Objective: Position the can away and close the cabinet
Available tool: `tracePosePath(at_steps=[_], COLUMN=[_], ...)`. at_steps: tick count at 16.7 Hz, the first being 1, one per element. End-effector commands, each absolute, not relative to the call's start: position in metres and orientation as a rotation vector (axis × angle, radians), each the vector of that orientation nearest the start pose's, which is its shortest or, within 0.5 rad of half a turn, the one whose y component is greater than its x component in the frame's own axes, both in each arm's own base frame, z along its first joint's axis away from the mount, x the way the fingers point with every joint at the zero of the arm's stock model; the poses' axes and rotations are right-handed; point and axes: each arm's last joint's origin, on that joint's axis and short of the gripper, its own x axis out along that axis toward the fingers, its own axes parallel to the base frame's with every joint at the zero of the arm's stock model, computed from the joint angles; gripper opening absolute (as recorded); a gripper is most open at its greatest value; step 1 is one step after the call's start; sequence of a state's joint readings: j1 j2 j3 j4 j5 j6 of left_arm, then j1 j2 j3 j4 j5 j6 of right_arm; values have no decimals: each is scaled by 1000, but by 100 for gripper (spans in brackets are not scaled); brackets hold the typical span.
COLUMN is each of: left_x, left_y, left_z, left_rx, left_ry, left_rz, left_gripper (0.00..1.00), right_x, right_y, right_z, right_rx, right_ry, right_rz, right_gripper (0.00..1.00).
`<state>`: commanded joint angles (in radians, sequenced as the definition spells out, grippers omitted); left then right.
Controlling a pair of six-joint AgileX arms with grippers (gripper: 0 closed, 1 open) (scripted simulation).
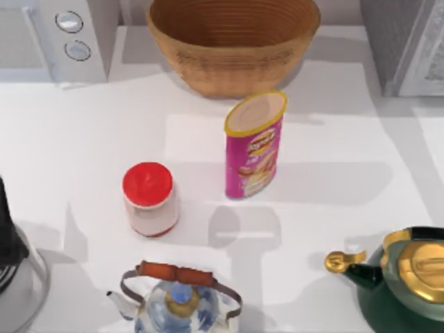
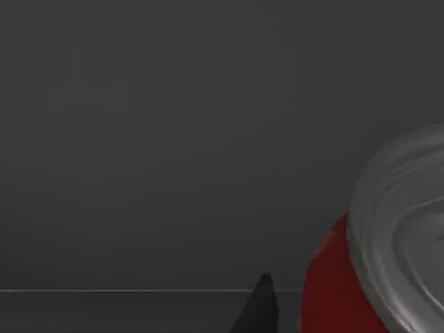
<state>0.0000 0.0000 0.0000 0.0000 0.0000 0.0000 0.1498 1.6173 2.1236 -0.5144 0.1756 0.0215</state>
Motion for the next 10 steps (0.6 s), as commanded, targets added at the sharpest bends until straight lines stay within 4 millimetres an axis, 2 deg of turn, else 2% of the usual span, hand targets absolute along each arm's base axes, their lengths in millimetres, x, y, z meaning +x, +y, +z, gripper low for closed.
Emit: tracePosePath(at_steps=[5, 10], left_x=[106, 106], left_y=[-1, -1], left_z=[160, 160], left_rx=[0, 0], left_ry=[0, 0], left_rz=[0, 0], left_gripper=[100, 100], right_x=[368, 402], right_y=[48, 45], right_z=[545, 532], right_rx=[8, 5], right_ry=[-18, -3], right_rz=[-7, -5], right_gripper=[0, 0])
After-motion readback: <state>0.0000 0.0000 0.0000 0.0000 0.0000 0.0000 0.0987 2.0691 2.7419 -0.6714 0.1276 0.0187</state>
